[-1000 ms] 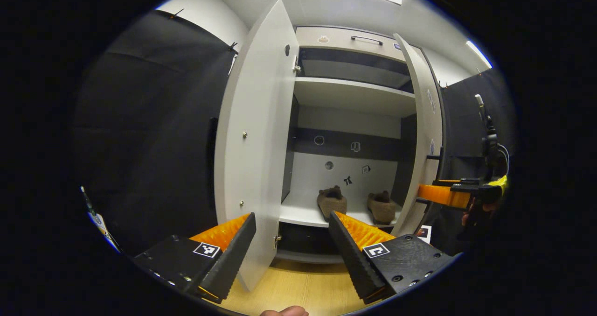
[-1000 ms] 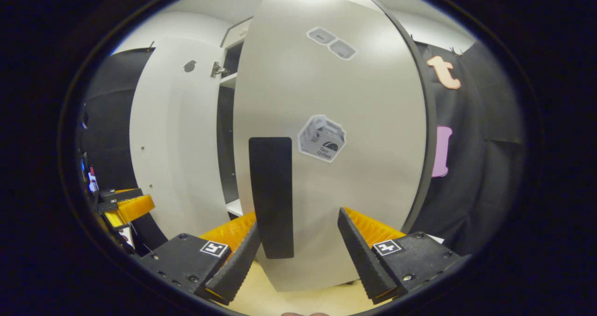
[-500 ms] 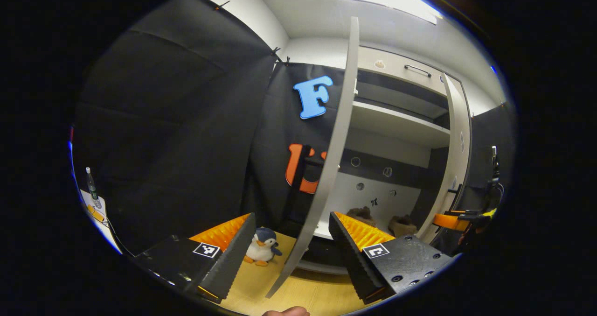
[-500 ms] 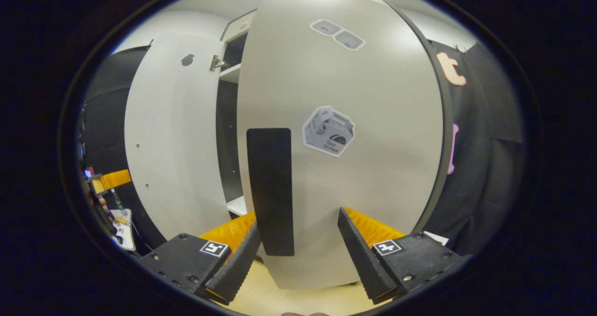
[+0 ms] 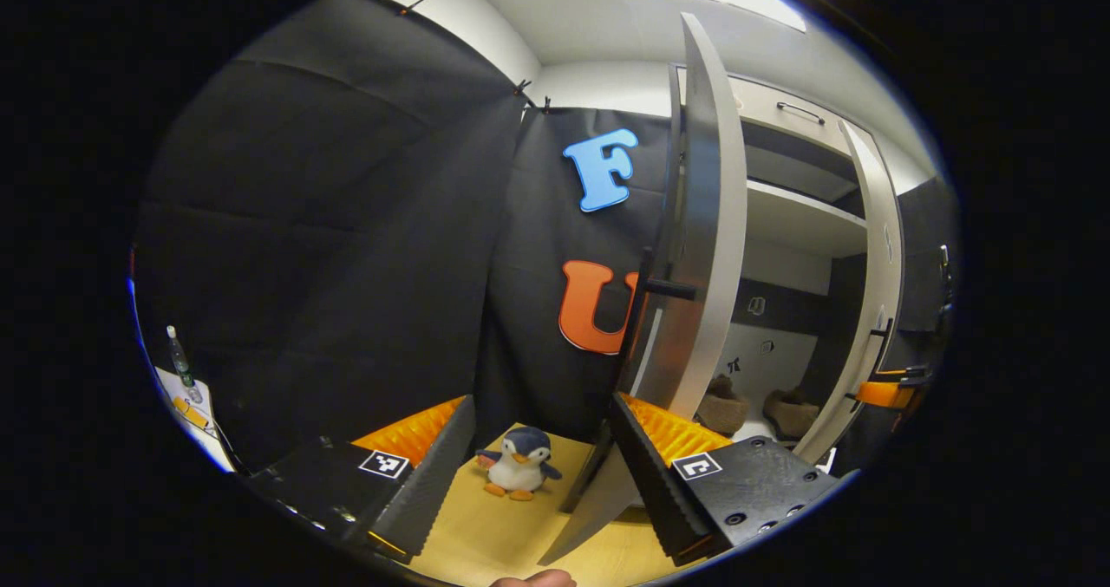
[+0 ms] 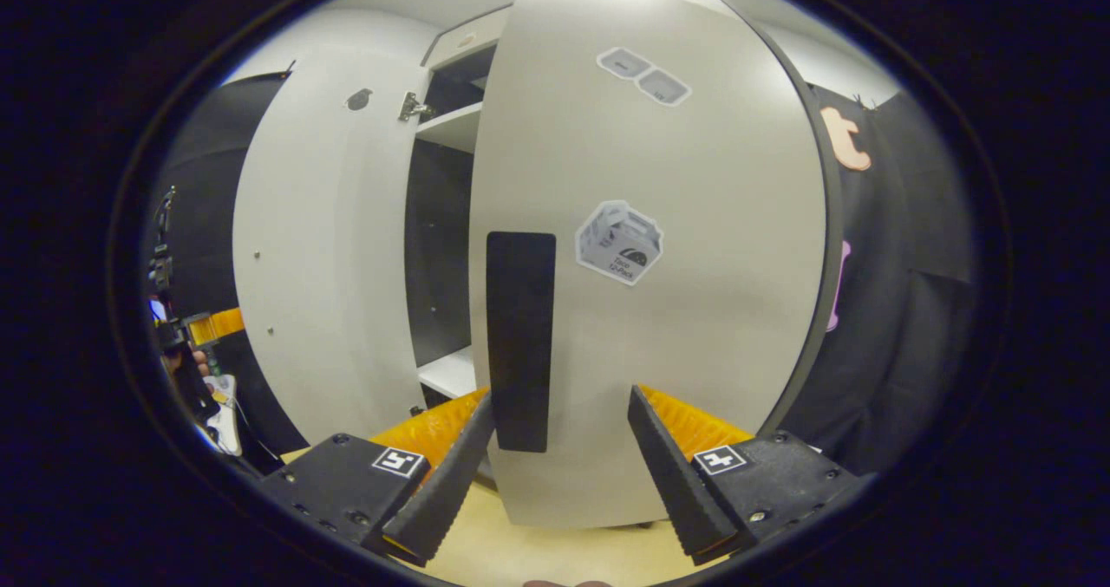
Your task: Grab one shoe with the right hand and put it into the shoe cabinet, grab the other shoe with the left hand and put it into the shoe cabinet; then close the right door with the right hand and the left door with the left hand.
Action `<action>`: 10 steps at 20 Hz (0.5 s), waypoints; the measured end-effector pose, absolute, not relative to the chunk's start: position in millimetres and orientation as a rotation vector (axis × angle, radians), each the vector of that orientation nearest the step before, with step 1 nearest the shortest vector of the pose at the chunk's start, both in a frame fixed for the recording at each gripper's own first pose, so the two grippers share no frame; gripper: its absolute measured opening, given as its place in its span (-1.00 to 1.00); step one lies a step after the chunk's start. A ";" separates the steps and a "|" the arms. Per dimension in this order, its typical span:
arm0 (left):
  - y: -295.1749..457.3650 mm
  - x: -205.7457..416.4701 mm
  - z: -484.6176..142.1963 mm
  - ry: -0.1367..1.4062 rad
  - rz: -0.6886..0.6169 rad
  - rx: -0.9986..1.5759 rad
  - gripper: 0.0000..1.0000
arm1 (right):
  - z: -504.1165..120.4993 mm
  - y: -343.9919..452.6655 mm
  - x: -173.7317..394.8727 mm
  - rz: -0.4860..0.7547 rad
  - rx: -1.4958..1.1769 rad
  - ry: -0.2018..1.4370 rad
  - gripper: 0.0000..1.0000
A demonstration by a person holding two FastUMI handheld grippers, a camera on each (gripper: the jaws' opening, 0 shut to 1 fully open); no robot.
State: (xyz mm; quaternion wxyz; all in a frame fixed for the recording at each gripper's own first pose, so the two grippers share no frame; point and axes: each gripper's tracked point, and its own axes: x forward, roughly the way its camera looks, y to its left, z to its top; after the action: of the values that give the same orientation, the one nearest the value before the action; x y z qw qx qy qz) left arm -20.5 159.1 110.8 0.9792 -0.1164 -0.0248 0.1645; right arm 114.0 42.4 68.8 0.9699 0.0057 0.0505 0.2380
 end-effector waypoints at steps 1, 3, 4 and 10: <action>156.1 -20.9 111.5 -0.049 0.329 -0.211 0.89 | 67.0 42.3 112.9 0.479 0.012 0.106 0.95; 151.8 -18.4 115.0 -0.052 0.323 -0.162 0.89 | 64.2 42.8 112.4 0.476 0.008 0.115 0.90; 150.0 -20.1 117.9 -0.053 0.324 -0.146 0.89 | 62.9 44.1 111.8 0.476 0.007 0.120 0.96; 145.1 -24.3 114.8 -0.046 0.337 -0.247 0.89 | 56.8 49.0 106.9 0.489 -0.002 0.140 0.96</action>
State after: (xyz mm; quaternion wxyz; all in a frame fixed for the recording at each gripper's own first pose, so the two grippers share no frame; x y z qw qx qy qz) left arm -24.3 145.1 114.8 0.9780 -0.1224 -0.0227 0.1674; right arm 106.9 49.0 56.8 0.9678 -0.0010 0.0694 0.2419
